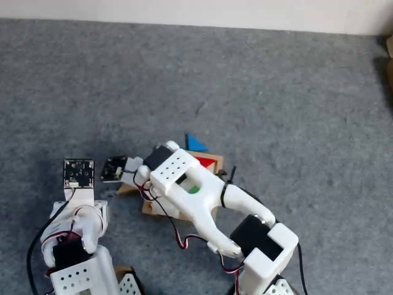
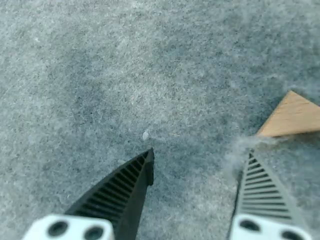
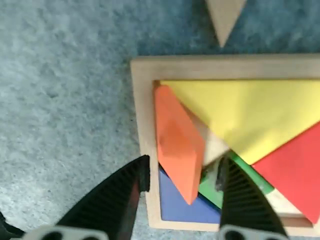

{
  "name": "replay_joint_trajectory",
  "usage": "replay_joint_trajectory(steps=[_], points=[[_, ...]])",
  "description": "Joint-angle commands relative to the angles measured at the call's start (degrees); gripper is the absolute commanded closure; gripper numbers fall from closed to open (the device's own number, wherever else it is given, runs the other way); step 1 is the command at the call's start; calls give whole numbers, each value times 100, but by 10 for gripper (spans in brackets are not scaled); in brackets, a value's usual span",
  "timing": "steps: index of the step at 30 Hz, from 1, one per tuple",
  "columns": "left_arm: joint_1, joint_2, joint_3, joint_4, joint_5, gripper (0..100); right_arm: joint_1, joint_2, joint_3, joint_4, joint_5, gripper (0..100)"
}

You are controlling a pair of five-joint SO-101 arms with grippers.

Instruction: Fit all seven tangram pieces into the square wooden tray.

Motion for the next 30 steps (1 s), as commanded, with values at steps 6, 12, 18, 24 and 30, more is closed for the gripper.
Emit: replay_joint_trajectory(steps=[6, 12, 18, 24, 30], points=[[-66, 4, -101, -18, -53, 730, 198, -426, -57, 497, 53, 783], [-66, 4, -101, -18, -53, 730, 549, -681, -505, 602, 26, 889], [-66, 4, -101, -18, -53, 730, 804, -1051, -523, 382, 18, 955], [-66, 4, -101, -18, -53, 730, 848, -760, 163, -532, -325, 957], [-66, 4, -101, -18, -53, 730, 1182, -567, 664, -1068, -352, 957]])
